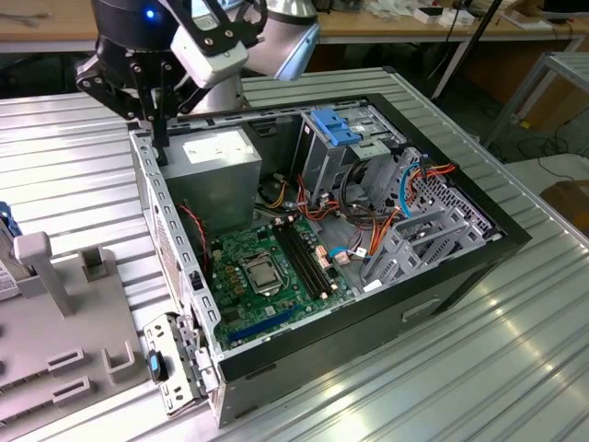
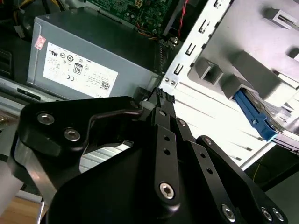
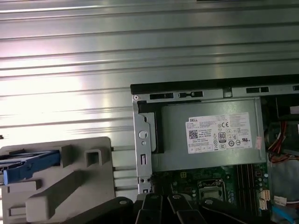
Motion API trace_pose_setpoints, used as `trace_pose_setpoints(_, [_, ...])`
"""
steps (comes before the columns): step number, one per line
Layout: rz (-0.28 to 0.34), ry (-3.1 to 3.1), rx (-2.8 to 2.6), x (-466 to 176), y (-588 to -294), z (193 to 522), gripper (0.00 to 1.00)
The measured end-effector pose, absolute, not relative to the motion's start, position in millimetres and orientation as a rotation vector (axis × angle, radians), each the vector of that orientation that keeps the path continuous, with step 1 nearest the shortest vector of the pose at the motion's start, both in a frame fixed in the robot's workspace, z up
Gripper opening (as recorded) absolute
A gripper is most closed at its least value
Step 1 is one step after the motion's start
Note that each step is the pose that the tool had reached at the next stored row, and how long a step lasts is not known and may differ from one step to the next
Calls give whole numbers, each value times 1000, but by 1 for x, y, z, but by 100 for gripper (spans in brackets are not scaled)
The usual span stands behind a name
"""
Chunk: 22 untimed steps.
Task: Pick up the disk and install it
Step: 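Reach for the disk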
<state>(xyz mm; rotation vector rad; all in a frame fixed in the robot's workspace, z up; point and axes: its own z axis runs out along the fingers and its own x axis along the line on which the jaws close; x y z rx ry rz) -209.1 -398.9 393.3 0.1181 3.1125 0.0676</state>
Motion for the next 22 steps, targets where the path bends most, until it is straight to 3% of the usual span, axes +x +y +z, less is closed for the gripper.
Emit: trace_pose_setpoints(22, [68,3113,118,-302,-399,393,11])
